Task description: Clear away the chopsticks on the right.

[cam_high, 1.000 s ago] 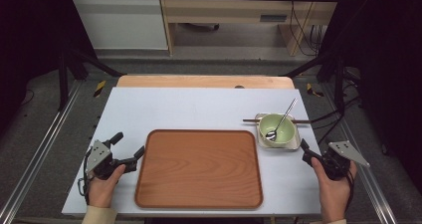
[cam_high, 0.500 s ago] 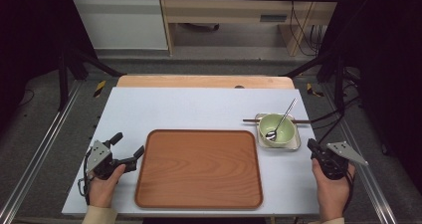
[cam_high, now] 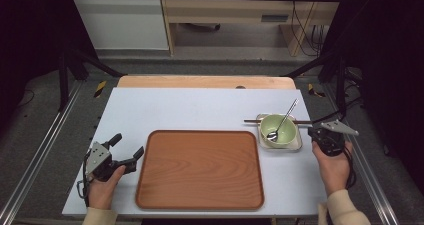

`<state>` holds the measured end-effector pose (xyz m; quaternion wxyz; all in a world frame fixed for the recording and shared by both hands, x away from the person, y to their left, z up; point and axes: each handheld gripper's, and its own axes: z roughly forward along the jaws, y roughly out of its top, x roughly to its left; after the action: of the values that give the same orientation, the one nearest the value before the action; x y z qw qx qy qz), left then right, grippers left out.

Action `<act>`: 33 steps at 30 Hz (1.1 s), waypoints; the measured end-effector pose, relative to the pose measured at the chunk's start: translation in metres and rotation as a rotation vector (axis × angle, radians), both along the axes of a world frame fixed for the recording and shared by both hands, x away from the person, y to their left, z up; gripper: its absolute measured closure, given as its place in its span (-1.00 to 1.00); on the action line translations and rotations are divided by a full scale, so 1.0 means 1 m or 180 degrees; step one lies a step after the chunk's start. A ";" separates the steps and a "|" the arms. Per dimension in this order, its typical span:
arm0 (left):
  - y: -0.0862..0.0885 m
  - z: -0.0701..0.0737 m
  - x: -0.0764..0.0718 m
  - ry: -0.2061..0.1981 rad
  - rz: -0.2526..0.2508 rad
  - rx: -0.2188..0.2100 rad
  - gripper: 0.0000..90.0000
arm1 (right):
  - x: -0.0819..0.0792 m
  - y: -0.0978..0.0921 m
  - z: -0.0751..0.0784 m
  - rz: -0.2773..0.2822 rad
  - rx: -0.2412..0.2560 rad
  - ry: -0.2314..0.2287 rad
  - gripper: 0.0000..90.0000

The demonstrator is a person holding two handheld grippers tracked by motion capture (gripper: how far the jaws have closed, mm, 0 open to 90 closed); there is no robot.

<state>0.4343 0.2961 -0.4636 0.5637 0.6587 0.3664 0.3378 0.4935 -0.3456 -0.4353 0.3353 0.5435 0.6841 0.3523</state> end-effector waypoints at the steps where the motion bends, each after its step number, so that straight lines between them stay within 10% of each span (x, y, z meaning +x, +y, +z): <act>1: 0.000 0.000 0.000 0.0001 0.0004 0.0004 -0.85 | 0.009 -0.003 -0.001 -0.0007 -0.0020 0.0054 1.00; 15: -0.001 0.001 -0.004 0.0009 0.0026 -0.0035 -0.83 | 0.094 -0.023 -0.019 -0.0080 0.0094 0.0380 1.00; 33: 0.000 0.001 -0.006 0.0024 0.0019 -0.0028 -0.82 | 0.100 -0.014 -0.032 0.0050 -0.0112 0.0619 1.00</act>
<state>0.4281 0.2959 -0.4630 0.5642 0.6563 0.3720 0.3354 0.5932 -0.3595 -0.4671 0.2741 0.5638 0.7238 0.2884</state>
